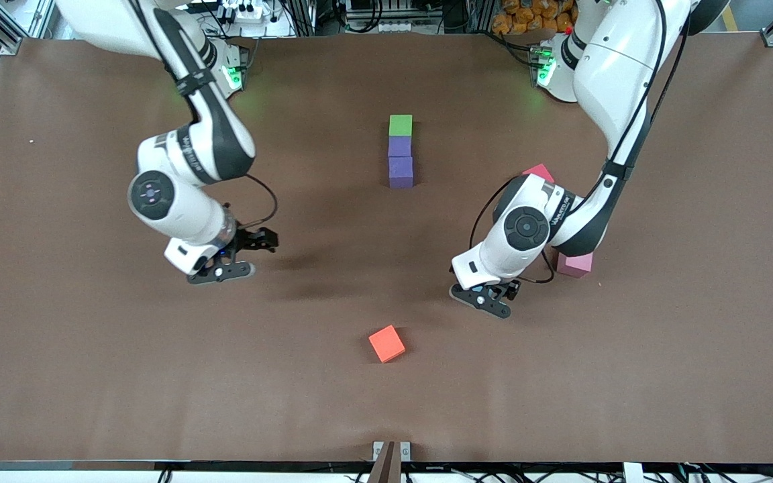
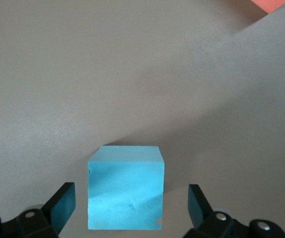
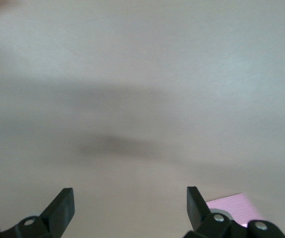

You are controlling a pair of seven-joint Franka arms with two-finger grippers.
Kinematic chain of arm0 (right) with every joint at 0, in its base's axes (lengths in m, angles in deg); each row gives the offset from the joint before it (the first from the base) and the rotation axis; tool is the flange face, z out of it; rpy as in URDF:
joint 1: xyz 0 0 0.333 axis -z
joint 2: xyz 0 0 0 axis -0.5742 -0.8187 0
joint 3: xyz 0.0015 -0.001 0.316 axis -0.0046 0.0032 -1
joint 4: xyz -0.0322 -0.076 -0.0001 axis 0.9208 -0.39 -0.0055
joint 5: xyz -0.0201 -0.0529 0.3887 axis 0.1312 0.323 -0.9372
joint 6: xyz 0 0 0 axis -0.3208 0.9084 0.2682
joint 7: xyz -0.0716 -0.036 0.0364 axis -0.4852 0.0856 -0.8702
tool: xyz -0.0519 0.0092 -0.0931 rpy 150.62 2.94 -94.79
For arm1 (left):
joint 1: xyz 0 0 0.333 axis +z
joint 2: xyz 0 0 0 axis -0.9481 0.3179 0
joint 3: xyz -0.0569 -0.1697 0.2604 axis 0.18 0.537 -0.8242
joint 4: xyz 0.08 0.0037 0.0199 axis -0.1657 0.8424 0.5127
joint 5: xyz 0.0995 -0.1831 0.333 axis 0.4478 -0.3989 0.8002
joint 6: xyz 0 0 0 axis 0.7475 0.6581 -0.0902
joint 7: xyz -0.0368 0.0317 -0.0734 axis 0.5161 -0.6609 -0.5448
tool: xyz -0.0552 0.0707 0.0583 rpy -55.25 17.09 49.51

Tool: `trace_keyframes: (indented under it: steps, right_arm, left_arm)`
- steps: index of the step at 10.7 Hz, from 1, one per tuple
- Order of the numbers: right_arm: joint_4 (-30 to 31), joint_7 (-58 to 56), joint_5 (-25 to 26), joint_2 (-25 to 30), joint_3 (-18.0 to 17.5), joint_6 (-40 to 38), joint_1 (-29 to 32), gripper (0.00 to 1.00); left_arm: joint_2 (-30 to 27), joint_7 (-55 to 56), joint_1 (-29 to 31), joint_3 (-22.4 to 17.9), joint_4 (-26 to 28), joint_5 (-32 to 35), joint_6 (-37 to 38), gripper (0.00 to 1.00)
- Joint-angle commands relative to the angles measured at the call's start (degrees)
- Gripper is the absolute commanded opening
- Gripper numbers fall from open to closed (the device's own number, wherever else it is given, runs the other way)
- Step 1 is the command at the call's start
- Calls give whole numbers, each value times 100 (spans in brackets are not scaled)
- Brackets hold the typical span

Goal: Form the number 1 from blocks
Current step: 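Grasp the pink cube with the right gripper while the left gripper lifts the cyan cube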

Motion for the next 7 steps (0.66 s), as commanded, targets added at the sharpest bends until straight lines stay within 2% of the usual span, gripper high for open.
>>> trace_keyframes:
  steps: [1,4,7]
  right_arm:
    - [156,-762,463,86,-109,-337,192,100]
    - [507,-896,666,43,-100,-436,420,100]
    - [754,-957,666,-11,-57,-428,614,100]
  left_arm:
    - [290,-285,0,-98,-168,-110,93,100]
    - [298,-285,9,-90,-177,-110,93,100]
    - [281,-311,26,-99,-186,-110,93,100]
